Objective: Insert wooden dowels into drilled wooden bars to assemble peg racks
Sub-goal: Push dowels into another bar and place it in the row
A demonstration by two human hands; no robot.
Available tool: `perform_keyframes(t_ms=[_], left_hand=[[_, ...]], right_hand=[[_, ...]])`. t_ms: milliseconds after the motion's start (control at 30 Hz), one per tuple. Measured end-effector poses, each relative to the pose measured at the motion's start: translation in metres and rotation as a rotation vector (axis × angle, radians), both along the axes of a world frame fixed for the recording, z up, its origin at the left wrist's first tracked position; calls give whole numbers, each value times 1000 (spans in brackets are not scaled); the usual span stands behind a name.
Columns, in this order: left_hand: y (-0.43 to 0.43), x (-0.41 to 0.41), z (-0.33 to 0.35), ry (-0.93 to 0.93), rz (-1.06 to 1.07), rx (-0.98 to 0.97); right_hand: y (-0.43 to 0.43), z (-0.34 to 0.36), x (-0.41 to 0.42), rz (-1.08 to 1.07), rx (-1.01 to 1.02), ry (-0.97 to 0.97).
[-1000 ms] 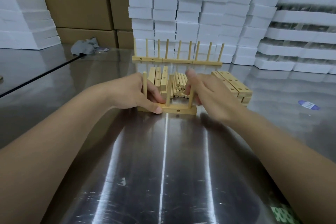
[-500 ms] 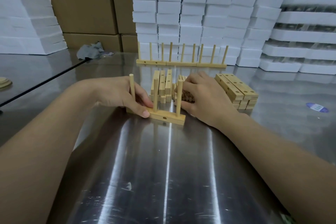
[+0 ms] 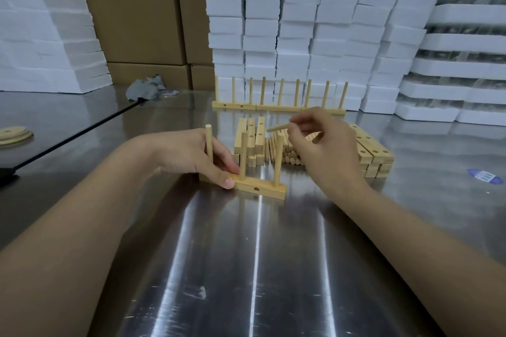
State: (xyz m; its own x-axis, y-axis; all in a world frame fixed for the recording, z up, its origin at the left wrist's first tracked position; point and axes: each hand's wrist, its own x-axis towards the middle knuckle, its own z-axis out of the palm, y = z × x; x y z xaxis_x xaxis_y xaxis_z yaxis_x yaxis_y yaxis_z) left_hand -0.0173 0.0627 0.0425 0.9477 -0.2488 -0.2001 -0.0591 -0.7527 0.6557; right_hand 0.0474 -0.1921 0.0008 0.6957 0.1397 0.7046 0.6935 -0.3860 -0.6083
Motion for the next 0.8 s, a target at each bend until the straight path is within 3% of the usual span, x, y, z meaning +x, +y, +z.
perform_keyframes(t_ms=[100, 233, 367, 600, 800], left_hand=[[1, -2, 2, -10, -18, -18], [3, -3, 6, -97, 64, -208], [2, -2, 8, -188, 71, -304], [14, -2, 2, 16, 6, 33], [6, 4, -3, -34, 13, 45]], right_hand=[[-5, 7, -3, 104, 343, 259], [-8, 8, -5, 222, 459, 421], [-6, 6, -5, 220, 434, 459], [-8, -2, -3, 1, 248, 336], [-15, -8, 7, -184, 41, 229]])
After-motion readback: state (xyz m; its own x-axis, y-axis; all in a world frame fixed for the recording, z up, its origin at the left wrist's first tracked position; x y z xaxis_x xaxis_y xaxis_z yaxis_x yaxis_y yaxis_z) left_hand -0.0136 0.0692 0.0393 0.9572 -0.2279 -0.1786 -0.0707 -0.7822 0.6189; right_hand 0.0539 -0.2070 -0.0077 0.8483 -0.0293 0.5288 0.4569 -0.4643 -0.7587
